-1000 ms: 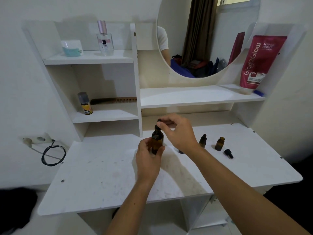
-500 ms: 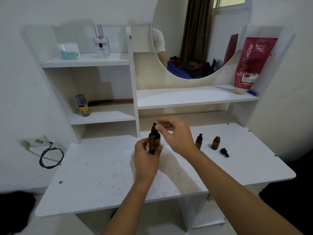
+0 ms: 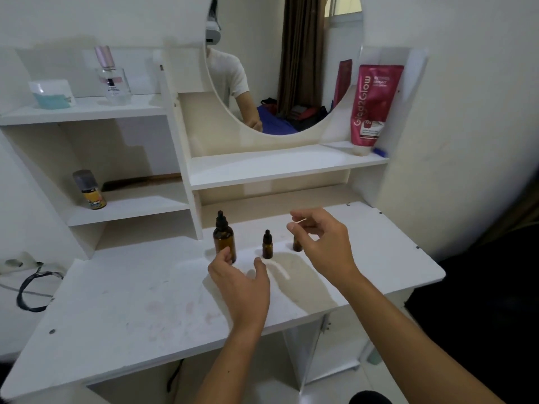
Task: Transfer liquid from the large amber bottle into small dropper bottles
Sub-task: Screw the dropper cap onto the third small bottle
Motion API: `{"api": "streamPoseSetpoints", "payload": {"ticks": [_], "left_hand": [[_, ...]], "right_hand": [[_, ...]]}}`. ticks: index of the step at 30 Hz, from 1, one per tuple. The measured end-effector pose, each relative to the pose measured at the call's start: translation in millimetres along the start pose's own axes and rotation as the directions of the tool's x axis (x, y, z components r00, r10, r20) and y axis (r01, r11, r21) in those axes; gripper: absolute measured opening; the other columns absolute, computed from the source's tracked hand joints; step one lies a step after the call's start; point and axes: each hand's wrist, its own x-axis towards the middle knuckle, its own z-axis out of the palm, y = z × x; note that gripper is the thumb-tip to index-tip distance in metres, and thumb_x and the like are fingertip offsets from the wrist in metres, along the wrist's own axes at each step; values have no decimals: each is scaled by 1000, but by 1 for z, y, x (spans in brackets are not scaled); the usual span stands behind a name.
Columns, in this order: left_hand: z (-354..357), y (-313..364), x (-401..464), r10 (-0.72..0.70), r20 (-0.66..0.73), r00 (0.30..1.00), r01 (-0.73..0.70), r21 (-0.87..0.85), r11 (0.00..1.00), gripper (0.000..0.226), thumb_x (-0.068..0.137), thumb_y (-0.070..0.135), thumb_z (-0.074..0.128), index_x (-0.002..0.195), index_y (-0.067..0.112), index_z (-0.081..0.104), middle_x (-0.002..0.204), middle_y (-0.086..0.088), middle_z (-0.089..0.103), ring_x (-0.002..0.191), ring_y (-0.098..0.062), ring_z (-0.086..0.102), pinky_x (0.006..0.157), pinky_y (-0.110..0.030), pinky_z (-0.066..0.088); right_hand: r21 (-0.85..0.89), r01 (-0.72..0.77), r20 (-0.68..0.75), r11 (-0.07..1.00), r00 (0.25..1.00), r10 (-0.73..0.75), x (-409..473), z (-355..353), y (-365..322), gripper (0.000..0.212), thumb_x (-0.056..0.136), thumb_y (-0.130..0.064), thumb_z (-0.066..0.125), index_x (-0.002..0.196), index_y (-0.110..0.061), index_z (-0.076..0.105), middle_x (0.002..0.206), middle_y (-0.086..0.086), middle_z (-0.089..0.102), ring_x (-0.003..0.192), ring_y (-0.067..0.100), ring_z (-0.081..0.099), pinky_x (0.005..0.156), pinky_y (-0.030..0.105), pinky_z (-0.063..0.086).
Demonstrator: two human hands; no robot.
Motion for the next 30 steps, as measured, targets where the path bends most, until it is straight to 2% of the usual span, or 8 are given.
{"api": "streamPoseSetpoints", "payload": {"ticks": [3, 5, 8, 12, 16, 19, 24, 30], "left_hand": [[14, 5, -9, -11, 78, 997, 12, -12, 1000, 61, 87, 22, 79, 136, 25, 42, 135, 3, 49, 116, -14, 53, 91, -18, 45], [24, 10, -18, 24, 174, 985, -18, -37, 999, 57, 89, 21, 76, 135, 26, 43, 132, 7, 51, 115, -12, 53, 95, -21, 49], [40, 18, -30, 66, 309, 949, -50, -58, 997, 49, 93, 20, 72, 132, 28, 45, 129, 12, 52, 117, -9, 53, 100, -24, 48], [63, 21, -36, 127, 426, 896, -113, -57, 992, 42, 95, 20, 69, 130, 32, 47, 126, 17, 53, 119, -5, 53, 100, -21, 46], [84, 22, -35, 131, 516, 846, -129, -40, 991, 46, 98, 23, 66, 139, 30, 46, 140, 12, 55, 129, -5, 51, 105, -21, 43], [100, 21, -34, 152, 558, 816, -180, -4, 984, 52, 99, 26, 63, 147, 30, 42, 148, 11, 51, 135, -6, 48, 111, -29, 43], [116, 19, -32, 180, 569, 802, -226, 10, 974, 54, 101, 27, 61, 151, 26, 40, 150, 8, 49, 136, -9, 48, 113, -33, 42], [129, 19, -25, 164, 554, 816, -213, 25, 977, 52, 100, 27, 60, 148, 22, 42, 145, 7, 54, 133, -11, 52, 111, -37, 46]], "right_hand": [[-49, -38, -27, 998, 999, 36, -6, -25, 19, 22, 92, -20, 78, 114, -18, 75, 105, -7, 75, 91, 4, 71, 80, 10, 54], [-80, -65, -50, 995, 997, 62, -9, -40, 34, 23, 92, -20, 79, 114, -17, 74, 104, -6, 75, 89, 5, 73, 81, 13, 56], [-125, -111, -84, 986, 991, 100, -14, -56, 58, 22, 90, -17, 80, 112, -17, 75, 102, -7, 75, 87, 1, 72, 82, 13, 56], [-197, -199, -93, 960, 979, 183, -21, -66, 86, 25, 88, -24, 83, 111, -21, 75, 103, -11, 73, 89, 2, 69, 82, 10, 54], [-259, -274, -58, 926, 962, 268, -25, -68, 102, 27, 86, -33, 84, 110, -25, 75, 102, -13, 70, 89, 0, 64, 79, 11, 51], [-321, -301, -24, 898, 951, 310, -22, -67, 109, 33, 82, -36, 86, 110, -24, 75, 100, -8, 69, 86, 3, 61, 79, 15, 47], [-393, -314, -25, 864, 943, 331, -19, -63, 113, 28, 86, -35, 82, 108, -19, 78, 97, -5, 69, 87, 8, 62, 86, 28, 55], [-275, -357, -145, 893, 933, 329, -22, -72, 111, 18, 92, -25, 77, 108, -20, 76, 95, -11, 72, 85, 0, 67, 85, 21, 55]]}}
